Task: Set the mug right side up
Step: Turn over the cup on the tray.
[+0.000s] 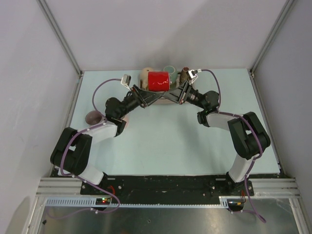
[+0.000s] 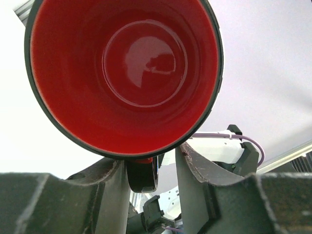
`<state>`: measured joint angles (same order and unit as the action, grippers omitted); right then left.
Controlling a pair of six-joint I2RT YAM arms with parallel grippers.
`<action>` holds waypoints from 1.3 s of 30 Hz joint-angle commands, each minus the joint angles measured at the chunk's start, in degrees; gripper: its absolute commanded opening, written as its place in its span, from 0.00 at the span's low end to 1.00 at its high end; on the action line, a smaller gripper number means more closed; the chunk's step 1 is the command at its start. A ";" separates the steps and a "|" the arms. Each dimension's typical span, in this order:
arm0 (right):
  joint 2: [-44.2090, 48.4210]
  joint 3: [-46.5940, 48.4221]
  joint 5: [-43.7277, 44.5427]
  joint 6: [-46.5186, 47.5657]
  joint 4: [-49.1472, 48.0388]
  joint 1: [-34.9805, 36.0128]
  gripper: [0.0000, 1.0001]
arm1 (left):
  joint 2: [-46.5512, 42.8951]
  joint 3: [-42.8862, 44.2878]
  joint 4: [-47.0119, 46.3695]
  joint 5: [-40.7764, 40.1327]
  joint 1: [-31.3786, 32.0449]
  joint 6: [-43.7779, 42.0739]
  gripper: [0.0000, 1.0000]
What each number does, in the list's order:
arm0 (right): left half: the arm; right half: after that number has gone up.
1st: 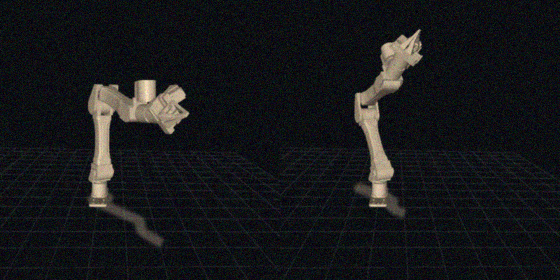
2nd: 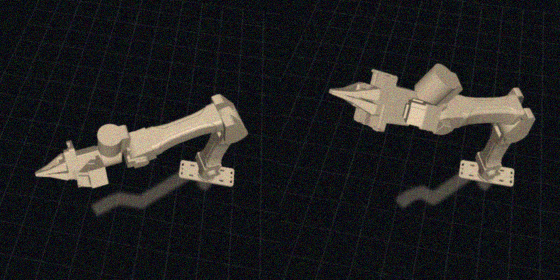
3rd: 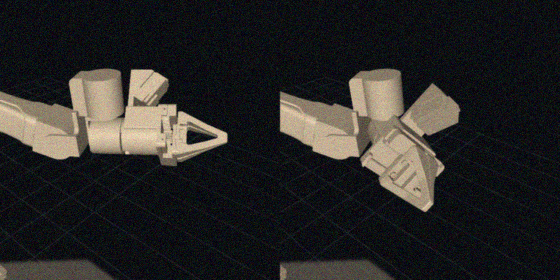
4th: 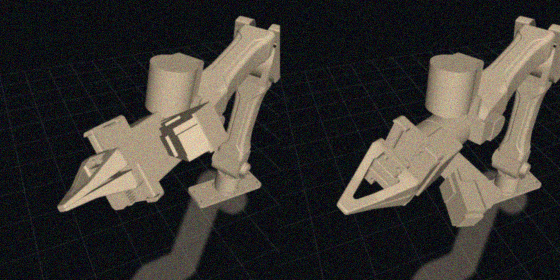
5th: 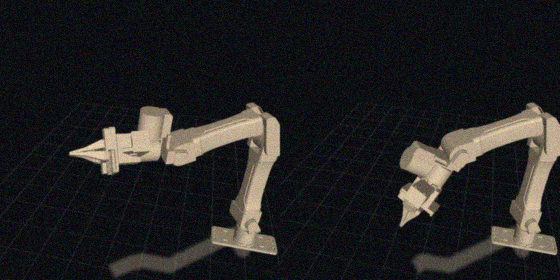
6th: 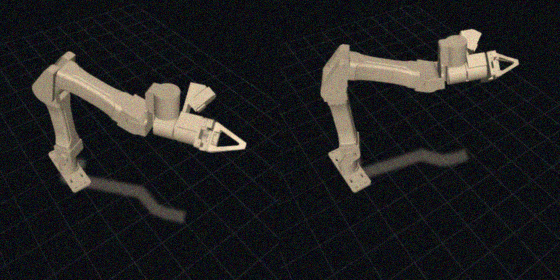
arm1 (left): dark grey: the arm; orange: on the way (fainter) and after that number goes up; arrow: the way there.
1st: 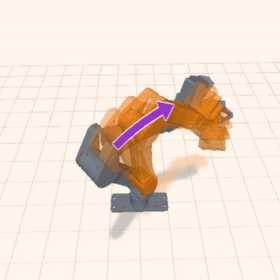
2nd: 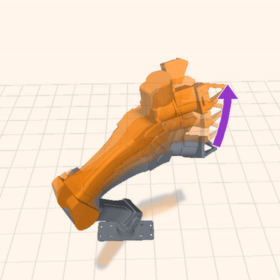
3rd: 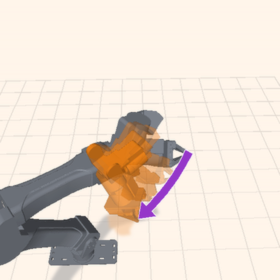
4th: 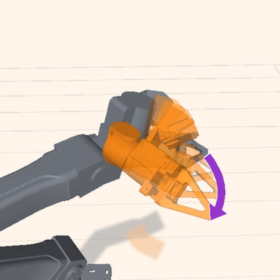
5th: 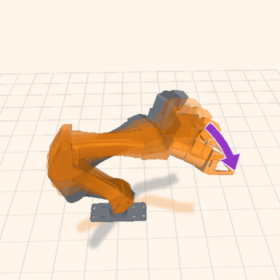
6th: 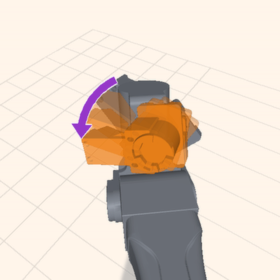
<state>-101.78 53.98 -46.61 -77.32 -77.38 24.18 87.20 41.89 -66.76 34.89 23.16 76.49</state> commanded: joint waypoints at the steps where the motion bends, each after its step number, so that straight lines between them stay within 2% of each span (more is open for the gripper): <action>1: 1.77 -0.90 -2.81 2.20 -5.62 -0.66 0.00 | -4.58 1.39 -8.82 -1.50 -1.11 -1.01 0.42; 9: 2.01 -0.93 -2.83 2.07 -5.59 -1.08 0.00 | -5.39 1.03 -8.74 -1.99 -2.32 -1.02 0.37; 13: 2.13 -0.90 -2.79 1.93 -5.65 -1.26 0.00 | -5.74 0.84 -8.80 -1.87 -2.57 -1.10 0.45; 16: 2.36 -0.89 -2.83 1.88 -5.66 -1.51 0.00 | -5.78 0.74 -8.74 -1.78 -2.62 -1.29 0.47; 20: 2.47 -0.90 -2.91 1.99 -5.53 -1.44 0.00 | -5.71 0.72 -8.69 -1.84 -2.67 -1.26 0.39; 27: 2.47 -0.87 -2.92 2.00 -5.42 -1.36 0.00 | -5.89 0.43 -7.83 -2.01 -2.68 -1.85 0.15; 31: 2.41 -0.69 -3.03 2.00 -5.41 -1.35 0.00 | -5.95 0.32 -7.18 -2.11 -2.67 -2.29 0.04; 34: 2.52 -0.57 -3.00 2.16 -5.41 -1.42 0.00 | -5.97 0.26 -6.94 -2.19 -2.64 -2.50 0.01; 39: 2.68 -0.24 -3.18 2.15 -4.99 -1.67 0.00 | -6.11 0.14 -6.54 -2.20 -2.67 -2.99 0.00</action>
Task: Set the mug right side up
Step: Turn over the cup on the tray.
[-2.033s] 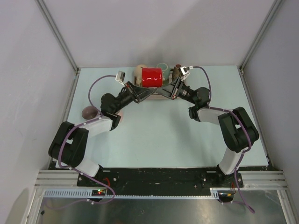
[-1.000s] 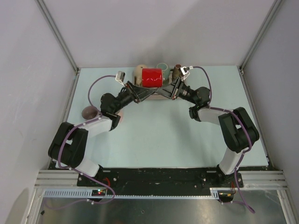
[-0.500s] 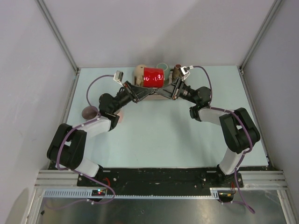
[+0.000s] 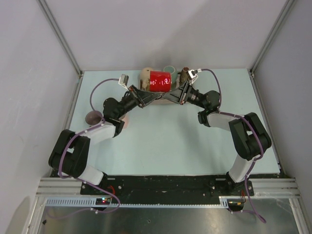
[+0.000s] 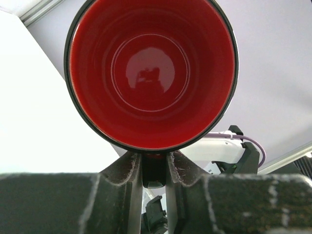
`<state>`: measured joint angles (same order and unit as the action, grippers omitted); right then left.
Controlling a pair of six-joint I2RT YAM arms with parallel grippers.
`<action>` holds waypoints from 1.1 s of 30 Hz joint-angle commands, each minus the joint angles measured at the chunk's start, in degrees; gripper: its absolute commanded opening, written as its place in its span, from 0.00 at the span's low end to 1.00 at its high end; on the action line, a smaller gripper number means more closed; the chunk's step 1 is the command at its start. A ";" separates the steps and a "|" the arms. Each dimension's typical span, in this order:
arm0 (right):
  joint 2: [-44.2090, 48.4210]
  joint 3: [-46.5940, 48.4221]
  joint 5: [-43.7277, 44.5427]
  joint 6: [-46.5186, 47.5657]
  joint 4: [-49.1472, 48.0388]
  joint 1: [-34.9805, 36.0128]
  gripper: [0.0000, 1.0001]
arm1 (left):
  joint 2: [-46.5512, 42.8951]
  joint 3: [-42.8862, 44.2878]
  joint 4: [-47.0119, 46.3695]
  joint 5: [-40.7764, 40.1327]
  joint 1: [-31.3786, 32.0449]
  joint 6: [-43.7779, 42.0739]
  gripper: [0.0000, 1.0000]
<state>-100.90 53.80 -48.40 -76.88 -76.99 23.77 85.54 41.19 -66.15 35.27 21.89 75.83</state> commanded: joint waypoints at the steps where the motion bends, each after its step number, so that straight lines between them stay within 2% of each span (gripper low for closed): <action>1: 1.87 0.01 -1.41 1.73 -5.24 -1.31 0.01 | -4.48 0.83 -7.11 -2.57 -1.41 -2.43 0.00; 8: 2.22 0.36 -1.46 1.73 -4.55 -1.43 0.12 | -4.64 0.73 -6.68 -2.57 -1.41 -3.06 0.00; 14: 2.24 0.57 -1.58 1.61 -4.53 -1.54 0.26 | -4.85 0.73 -6.58 -2.56 -1.41 -3.34 0.00; 21: 2.18 0.92 -2.11 1.34 -4.55 -1.45 0.50 | -5.02 0.65 -6.49 -2.51 -1.41 -3.45 0.00; 33: 3.00 1.99 -4.55 4.06 -2.00 -2.79 0.72 | -5.50 0.97 -3.38 -1.96 -1.67 -6.89 0.00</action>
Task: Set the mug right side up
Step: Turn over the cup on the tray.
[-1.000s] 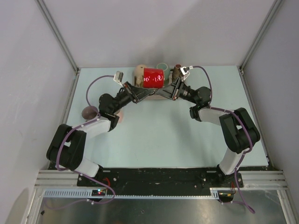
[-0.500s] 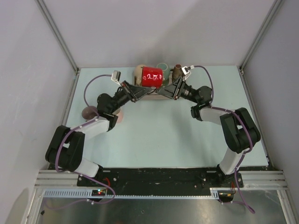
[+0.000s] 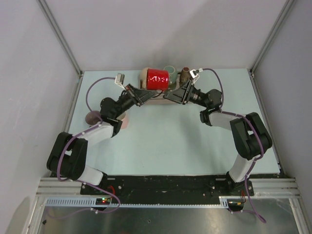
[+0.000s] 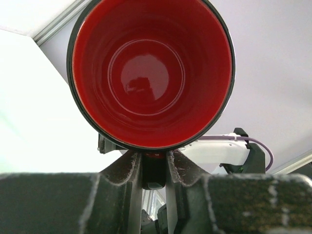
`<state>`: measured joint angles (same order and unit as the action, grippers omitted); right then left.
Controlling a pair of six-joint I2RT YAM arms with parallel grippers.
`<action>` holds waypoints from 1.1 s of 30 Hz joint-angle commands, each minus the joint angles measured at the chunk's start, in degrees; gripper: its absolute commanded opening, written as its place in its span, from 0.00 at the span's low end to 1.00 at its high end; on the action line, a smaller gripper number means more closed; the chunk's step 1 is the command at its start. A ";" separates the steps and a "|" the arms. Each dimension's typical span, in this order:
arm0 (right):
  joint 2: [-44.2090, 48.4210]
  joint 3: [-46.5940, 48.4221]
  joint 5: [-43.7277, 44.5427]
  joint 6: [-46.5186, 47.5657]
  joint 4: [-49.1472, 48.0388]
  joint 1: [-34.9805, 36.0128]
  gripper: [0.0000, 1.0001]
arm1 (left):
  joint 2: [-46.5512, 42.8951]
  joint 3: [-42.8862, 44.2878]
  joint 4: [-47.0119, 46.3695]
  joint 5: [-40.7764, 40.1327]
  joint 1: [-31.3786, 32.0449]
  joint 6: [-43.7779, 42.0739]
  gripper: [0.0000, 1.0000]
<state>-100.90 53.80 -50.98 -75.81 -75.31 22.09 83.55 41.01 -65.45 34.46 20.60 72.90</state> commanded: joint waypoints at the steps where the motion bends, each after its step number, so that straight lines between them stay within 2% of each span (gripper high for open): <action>1: 3.31 2.00 -2.48 3.81 -3.03 -1.57 0.74 | -3.63 1.16 -3.24 -1.10 -0.47 -5.08 0.00; 9: 7.16 2.38 -6.50 12.53 7.32 -6.85 0.88 | -5.64 3.04 11.90 -1.48 -2.12 -17.46 0.00; 15: 12.20 2.42 -8.36 23.44 20.71 -11.45 0.91 | -8.08 6.36 31.66 -5.21 -2.44 -31.55 0.00; 19: 15.07 2.40 -9.57 30.69 29.98 -14.21 0.93 | -9.57 8.46 41.68 -9.03 -2.49 -39.86 0.00; 27: 20.30 2.02 -7.26 44.13 48.41 -18.41 0.96 | -10.51 11.07 53.21 -13.08 -1.27 -51.84 0.00; 33: 24.69 1.93 -4.52 54.55 60.39 -19.71 0.98 | -9.82 12.17 59.75 -14.29 0.89 -56.96 0.00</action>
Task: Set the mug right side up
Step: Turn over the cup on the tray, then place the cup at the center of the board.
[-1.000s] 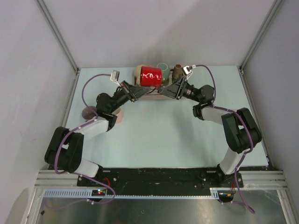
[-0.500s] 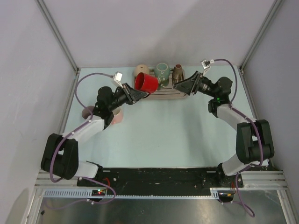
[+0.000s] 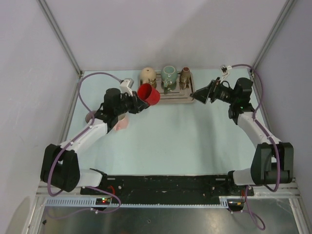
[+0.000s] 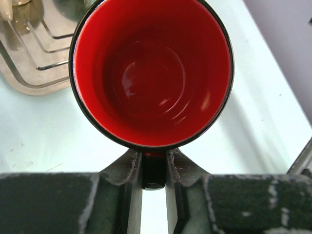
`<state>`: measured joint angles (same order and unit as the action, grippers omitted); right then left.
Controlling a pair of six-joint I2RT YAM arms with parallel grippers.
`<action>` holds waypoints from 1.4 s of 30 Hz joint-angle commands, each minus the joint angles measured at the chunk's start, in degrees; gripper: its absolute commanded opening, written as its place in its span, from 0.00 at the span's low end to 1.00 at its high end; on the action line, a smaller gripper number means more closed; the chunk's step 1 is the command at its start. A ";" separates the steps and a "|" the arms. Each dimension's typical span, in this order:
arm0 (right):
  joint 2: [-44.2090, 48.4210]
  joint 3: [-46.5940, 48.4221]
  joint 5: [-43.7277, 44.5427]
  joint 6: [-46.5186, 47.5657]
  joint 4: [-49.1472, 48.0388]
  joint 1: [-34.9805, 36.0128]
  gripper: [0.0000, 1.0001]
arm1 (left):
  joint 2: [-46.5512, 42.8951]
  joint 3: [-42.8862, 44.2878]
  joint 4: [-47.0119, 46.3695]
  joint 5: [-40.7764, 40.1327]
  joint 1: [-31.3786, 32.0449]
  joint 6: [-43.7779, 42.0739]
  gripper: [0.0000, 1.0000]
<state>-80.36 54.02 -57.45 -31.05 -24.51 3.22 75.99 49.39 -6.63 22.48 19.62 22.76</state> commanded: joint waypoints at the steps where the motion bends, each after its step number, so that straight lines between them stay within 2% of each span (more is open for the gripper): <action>1: 4.54 1.75 2.19 10.31 10.37 -1.16 0.98 | -2.47 3.79 1.67 -4.05 2.91 -7.50 0.00; 4: 5.51 1.63 3.09 11.21 11.80 -2.24 0.99 | -3.15 3.93 4.34 -10.85 5.95 -10.21 0.00; 10: 6.94 0.58 4.22 12.15 11.58 -2.69 0.99 | -1.68 5.56 9.92 -17.89 9.07 -11.28 0.00; 21: 8.44 -1.16 4.11 12.67 10.04 -2.70 0.99 | 2.99 4.22 10.73 -26.09 10.51 -8.26 0.00; 28: 8.17 -1.88 3.60 12.39 9.33 -2.70 0.99 | 4.94 2.49 7.37 -26.48 10.57 -6.42 0.00; 42: 7.55 -2.68 2.78 11.41 7.88 -4.53 0.99 | 11.74 3.26 6.95 -27.58 12.62 -6.28 0.00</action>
<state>-73.47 51.40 -53.71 -19.46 -14.04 -1.15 87.77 51.31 6.57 -2.92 31.20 16.10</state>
